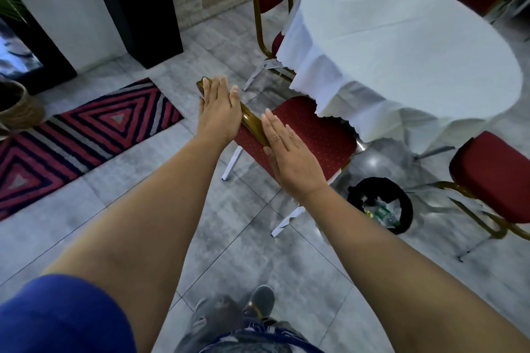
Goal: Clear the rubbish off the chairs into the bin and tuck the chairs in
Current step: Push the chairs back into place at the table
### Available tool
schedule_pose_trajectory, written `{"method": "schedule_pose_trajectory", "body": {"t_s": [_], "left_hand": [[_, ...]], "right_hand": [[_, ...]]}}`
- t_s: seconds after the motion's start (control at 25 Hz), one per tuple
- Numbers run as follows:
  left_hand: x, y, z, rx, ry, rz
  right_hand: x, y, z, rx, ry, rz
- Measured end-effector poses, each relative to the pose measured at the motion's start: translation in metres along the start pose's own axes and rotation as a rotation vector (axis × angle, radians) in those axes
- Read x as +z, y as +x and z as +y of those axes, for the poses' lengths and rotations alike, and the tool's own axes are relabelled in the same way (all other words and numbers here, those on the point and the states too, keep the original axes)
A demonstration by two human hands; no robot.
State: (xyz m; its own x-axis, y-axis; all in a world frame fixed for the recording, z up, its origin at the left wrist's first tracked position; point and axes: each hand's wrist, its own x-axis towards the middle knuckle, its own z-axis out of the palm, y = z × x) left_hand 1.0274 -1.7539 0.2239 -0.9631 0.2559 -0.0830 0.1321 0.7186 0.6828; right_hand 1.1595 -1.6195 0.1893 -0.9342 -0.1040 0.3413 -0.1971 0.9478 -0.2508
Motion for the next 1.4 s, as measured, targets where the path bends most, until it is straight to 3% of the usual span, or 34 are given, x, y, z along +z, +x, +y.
{"method": "schedule_pose_trajectory", "body": {"t_s": [0.56,0.8,1.28,1.4], "left_hand": [[0.046,0.095,0.068,0.053,0.049,0.0],[0.062,0.113,0.087,0.105,0.084,0.037],[0.076,0.123,0.099,0.102,0.13,0.078],[0.076,0.118,0.102,0.182,0.18,0.087]], "right_hand": [[-0.021,0.057,0.095,0.138,-0.177,-0.123],[-0.032,0.063,0.119,0.203,-0.277,-0.101],[-0.041,0.064,0.138,0.355,-0.235,-0.192],[-0.051,0.062,0.137,0.369,-0.2,-0.214]]}}
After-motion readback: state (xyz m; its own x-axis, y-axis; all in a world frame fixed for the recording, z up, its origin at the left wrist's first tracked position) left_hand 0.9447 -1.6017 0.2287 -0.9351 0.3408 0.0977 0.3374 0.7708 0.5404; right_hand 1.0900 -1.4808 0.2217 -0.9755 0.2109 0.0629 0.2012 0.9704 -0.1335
